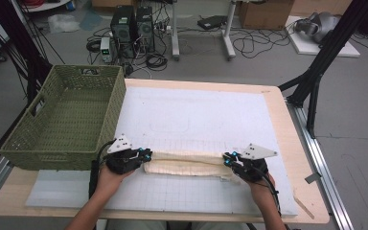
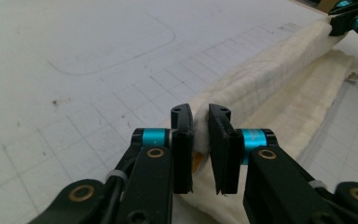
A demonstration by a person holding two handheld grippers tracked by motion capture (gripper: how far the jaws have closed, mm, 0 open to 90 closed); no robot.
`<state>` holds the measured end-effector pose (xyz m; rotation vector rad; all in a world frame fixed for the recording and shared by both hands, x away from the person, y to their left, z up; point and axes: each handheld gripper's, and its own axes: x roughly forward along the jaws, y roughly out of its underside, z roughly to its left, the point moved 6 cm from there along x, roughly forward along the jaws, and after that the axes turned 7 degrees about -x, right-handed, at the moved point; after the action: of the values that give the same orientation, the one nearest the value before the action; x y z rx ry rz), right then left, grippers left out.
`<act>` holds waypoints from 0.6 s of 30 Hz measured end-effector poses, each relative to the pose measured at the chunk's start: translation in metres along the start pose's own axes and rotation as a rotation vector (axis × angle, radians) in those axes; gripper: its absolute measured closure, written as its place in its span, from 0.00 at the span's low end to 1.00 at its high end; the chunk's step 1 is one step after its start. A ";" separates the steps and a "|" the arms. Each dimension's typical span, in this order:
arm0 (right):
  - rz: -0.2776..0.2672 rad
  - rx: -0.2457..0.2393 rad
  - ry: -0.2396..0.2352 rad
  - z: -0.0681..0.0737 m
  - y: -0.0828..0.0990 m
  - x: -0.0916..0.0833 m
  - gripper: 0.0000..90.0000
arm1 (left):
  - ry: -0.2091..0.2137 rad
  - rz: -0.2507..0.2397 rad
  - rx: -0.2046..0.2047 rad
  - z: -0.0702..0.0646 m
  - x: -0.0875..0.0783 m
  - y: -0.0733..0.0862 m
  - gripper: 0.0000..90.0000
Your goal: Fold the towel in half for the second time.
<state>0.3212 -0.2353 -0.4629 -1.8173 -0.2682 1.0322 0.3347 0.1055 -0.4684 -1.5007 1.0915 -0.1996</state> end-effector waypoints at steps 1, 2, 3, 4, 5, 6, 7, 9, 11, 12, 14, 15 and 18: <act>-0.002 -0.002 -0.005 0.001 0.001 -0.001 0.91 | 0.006 0.007 -0.010 0.000 0.000 0.002 0.85; 0.002 0.000 -0.011 0.002 0.003 -0.002 0.91 | 0.017 0.021 -0.026 -0.001 0.000 0.005 0.81; 0.004 -0.005 -0.022 0.003 0.004 -0.003 0.91 | 0.021 0.030 -0.037 -0.002 0.001 0.006 0.73; 0.006 -0.013 -0.026 0.004 0.005 -0.003 0.91 | 0.019 0.024 -0.046 -0.002 0.001 0.006 0.64; 0.014 -0.009 -0.033 0.005 0.007 -0.004 0.91 | 0.022 0.010 -0.051 -0.003 -0.001 0.004 0.58; 0.019 -0.011 -0.034 0.005 0.008 -0.005 0.91 | 0.025 -0.015 -0.051 -0.004 -0.002 0.000 0.55; 0.022 -0.016 -0.036 0.006 0.009 -0.005 0.91 | 0.025 -0.048 -0.057 -0.006 -0.005 -0.006 0.51; 0.028 -0.016 -0.038 0.007 0.011 -0.008 0.91 | 0.035 -0.100 -0.061 -0.007 -0.010 -0.015 0.49; 0.025 -0.019 -0.039 0.008 0.012 -0.010 0.90 | 0.042 -0.122 -0.044 -0.009 -0.011 -0.020 0.50; 0.029 -0.018 -0.044 0.009 0.013 -0.011 0.90 | 0.044 -0.120 -0.037 -0.010 -0.010 -0.021 0.53; 0.036 -0.022 -0.047 0.011 0.014 -0.011 0.90 | 0.067 -0.092 -0.038 -0.013 -0.004 -0.018 0.58; 0.041 -0.023 -0.046 0.012 0.014 -0.012 0.90 | 0.062 -0.056 -0.019 -0.014 0.002 -0.014 0.61; 0.051 -0.029 -0.046 0.013 0.016 -0.013 0.88 | 0.048 0.022 -0.024 -0.013 0.014 -0.001 0.67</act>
<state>0.2988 -0.2421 -0.4710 -1.8362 -0.2673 1.1118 0.3343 0.0866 -0.4704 -1.5114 1.1522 -0.2091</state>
